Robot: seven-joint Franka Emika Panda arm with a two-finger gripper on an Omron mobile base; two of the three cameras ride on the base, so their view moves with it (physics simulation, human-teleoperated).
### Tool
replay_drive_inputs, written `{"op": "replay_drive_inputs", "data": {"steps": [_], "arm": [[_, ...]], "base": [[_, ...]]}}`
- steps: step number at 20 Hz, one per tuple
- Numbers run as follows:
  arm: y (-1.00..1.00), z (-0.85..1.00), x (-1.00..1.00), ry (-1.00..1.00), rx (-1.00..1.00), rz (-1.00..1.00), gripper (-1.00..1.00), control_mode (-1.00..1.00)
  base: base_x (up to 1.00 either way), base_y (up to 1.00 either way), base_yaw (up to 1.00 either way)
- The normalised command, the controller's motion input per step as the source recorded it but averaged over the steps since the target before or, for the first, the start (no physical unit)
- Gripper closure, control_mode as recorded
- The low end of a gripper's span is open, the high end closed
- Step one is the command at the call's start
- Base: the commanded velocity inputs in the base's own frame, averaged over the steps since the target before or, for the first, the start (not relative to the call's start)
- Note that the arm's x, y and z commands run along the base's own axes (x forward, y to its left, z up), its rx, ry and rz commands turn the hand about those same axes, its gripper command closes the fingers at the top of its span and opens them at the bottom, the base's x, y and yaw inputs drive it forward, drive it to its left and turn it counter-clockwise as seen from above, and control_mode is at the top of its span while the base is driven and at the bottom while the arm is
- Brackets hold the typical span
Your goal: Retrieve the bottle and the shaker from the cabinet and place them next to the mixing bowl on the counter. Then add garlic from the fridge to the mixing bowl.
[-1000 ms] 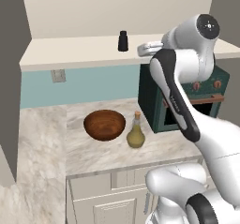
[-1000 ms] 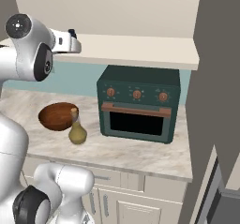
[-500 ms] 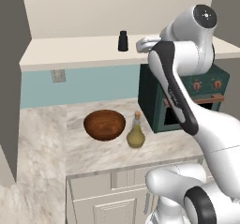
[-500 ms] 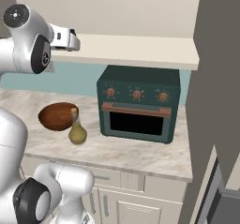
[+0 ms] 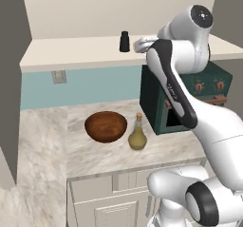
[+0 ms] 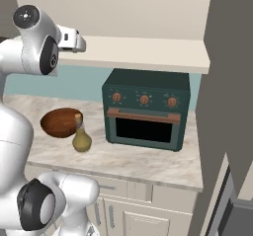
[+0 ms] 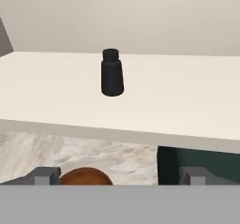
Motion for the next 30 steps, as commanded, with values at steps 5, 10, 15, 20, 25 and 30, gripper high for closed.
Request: {"op": "replay_drive_inputs", "data": {"steps": [5, 10, 15, 20, 25, 30], "arm": [[0.26, 0.0, 0.12, 0.0, 0.0, 0.03, -1.0, -1.0], [0.26, -0.06, 0.36, -0.02, 0.0, 0.0, -1.0, -1.0], [0.1, -0.01, 0.42, 0.0, -0.02, 0.0, -1.0, -1.0], [0.0, 0.0, 0.27, 0.0, 0.0, 0.0, -1.0, -1.0], [-0.01, 0.0, 0.34, 0.0, 0.0, 0.0, -1.0, -1.0], [0.0, -0.03, 0.29, 0.0, 0.0, 0.0, -1.0, -1.0]], "base": [[0.0, 0.0, 0.0], [0.0, 0.0, 0.0], [0.0, 0.0, 0.0], [0.0, 0.0, 0.0], [0.0, 0.0, 0.0], [0.0, 0.0, 0.0]]}}
